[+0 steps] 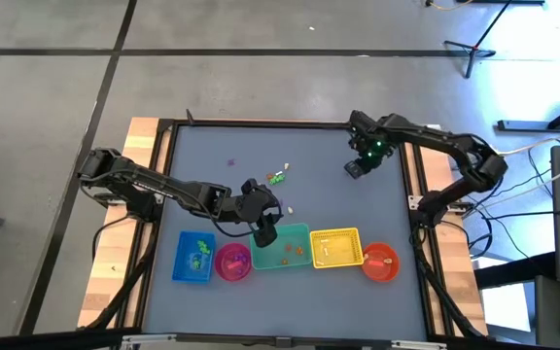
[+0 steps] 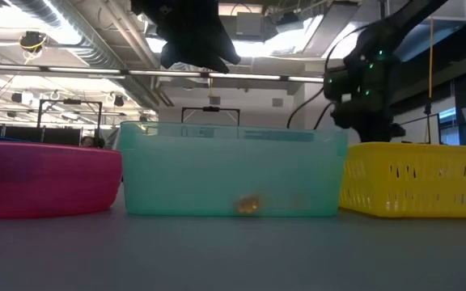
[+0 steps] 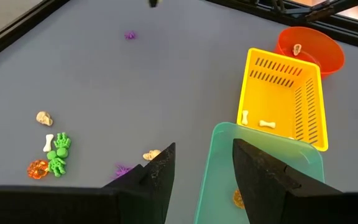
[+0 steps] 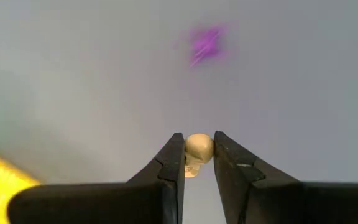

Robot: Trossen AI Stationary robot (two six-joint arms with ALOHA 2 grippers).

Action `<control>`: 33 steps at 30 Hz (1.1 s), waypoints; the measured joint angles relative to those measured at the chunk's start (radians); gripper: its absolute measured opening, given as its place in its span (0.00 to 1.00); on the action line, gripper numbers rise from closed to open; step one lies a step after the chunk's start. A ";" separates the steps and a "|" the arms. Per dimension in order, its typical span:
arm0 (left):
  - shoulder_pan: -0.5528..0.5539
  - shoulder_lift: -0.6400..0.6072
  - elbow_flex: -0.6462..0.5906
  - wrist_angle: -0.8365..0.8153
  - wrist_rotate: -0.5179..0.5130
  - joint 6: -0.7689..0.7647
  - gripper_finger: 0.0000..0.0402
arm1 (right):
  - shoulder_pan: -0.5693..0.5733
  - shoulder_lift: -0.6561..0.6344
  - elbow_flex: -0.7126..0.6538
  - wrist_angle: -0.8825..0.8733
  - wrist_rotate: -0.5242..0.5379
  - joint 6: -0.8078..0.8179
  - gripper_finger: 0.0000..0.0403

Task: Sort Halloween decoration
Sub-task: Put the white skull toy into the orange bin

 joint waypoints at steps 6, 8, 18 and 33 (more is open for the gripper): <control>0.000 0.000 0.000 0.000 0.000 0.000 0.36 | 0.182 -0.104 0.000 -0.091 -0.013 0.002 0.16; 0.000 0.000 0.000 0.000 0.000 0.000 0.36 | 0.262 -0.137 0.001 -0.115 -0.013 0.002 0.16; 0.000 0.000 0.000 0.000 0.000 0.000 0.36 | 0.734 -0.217 0.002 -0.222 -0.022 0.159 0.16; 0.000 0.000 0.000 0.000 0.000 0.002 0.36 | 1.072 -0.217 0.002 -0.254 -0.077 0.162 0.20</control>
